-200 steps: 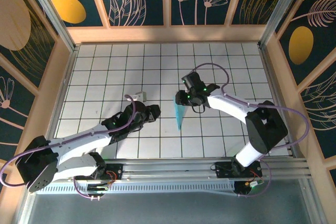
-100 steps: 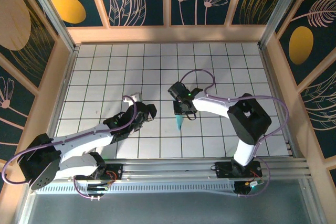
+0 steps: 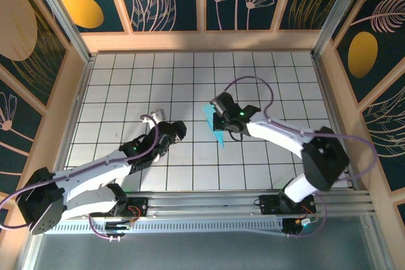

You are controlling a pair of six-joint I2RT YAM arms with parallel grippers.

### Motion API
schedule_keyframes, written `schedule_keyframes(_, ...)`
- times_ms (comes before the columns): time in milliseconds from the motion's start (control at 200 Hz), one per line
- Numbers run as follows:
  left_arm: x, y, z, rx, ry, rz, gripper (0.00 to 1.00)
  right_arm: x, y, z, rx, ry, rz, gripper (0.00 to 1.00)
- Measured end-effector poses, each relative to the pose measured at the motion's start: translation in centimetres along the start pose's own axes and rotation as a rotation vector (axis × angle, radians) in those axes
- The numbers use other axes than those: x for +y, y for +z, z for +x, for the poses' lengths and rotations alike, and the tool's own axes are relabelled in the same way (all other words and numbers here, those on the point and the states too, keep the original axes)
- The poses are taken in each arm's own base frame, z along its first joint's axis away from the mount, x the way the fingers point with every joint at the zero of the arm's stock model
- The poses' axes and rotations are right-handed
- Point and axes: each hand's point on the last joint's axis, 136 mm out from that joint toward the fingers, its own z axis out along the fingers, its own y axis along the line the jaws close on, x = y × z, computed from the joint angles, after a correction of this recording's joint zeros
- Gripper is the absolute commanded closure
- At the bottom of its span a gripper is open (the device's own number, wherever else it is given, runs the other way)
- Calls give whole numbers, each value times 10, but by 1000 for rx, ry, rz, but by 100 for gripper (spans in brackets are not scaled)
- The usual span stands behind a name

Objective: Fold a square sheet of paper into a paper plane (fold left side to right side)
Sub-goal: Turn over the paper plane at the center of the table.

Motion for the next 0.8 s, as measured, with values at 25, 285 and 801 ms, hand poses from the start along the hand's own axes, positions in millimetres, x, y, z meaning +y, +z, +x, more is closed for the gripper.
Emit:
schedule_keyframes(25,-2,-2,-3,-10,-9,8,36,0,-6,-4,-18,17,-34,100)
schedule_keyframes(285,-6,-26,-27,-102,-120,86,33,2,-13,-8,-47,207,-403,100)
schedule_keyframes(801,1,-30,-27,-113,-152,89,33,38,59,58,214,320,-621,100)
